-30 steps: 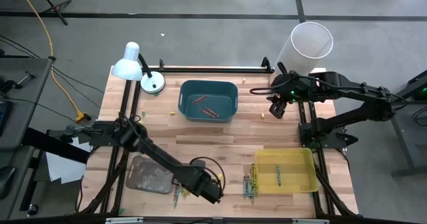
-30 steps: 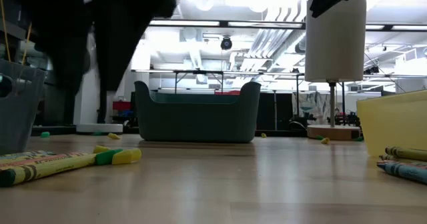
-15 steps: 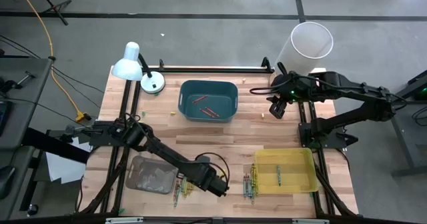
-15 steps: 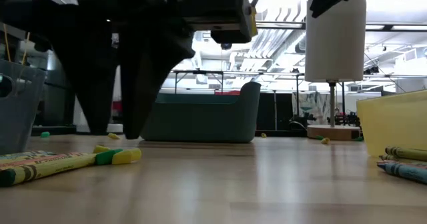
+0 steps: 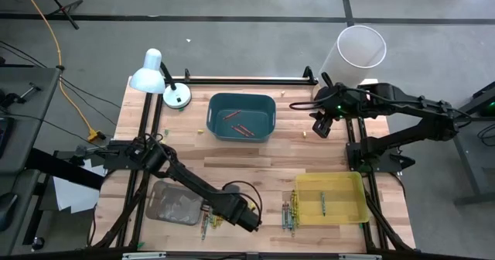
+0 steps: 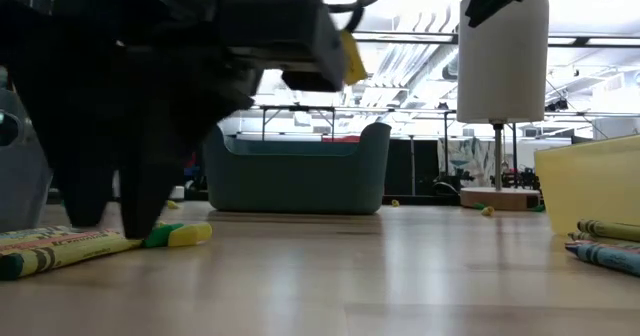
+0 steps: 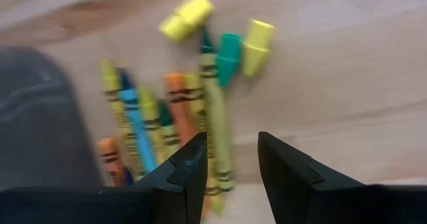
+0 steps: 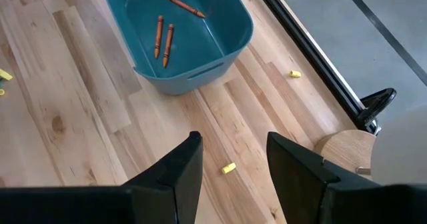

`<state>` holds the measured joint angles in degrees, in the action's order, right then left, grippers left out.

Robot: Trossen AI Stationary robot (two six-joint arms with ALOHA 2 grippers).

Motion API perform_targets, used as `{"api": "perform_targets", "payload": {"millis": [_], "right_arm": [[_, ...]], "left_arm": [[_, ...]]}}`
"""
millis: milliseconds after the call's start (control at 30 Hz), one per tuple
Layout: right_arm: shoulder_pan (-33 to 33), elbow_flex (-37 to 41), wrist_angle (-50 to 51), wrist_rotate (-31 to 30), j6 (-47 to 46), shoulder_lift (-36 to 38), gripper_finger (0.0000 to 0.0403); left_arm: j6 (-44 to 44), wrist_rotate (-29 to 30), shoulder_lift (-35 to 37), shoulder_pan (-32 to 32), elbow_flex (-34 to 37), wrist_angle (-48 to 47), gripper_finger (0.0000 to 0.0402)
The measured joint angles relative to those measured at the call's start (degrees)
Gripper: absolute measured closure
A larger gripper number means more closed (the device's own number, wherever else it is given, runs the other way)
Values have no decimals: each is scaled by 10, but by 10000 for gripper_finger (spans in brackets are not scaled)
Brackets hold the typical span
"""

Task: Sort crayons
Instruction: Put the yellow crayon into the gray bin

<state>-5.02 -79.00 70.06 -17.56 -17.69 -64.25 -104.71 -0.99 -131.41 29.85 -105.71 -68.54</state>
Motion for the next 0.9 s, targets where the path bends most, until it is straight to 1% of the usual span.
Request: {"api": "perform_targets", "payload": {"millis": [100, 200, 500, 600, 700, 900], "right_arm": [[0, 0, 0, 0, -1, 0, 243], [0, 0, 0, 0, -2, 0, 243], [0, 0, 0, 0, -2, 0, 243], [0, 0, 0, 0, -2, 0, 243], [0, 0, 0, 0, -2, 0, 243], [0, 0, 0, 0, -2, 0, 243]], "left_arm": [[2, 1, 0, -1, 9, 27, 282], [-8, 1, 1, -2, 20, 23, 282], [-15, 3, 7, -1, 15, 18, 282], [-39, 17, 16, 3, 13, 0, 282], [-61, 20, 16, 6, 14, -35, 282], [-52, 15, 17, 4, 33, 4, 282]]}}
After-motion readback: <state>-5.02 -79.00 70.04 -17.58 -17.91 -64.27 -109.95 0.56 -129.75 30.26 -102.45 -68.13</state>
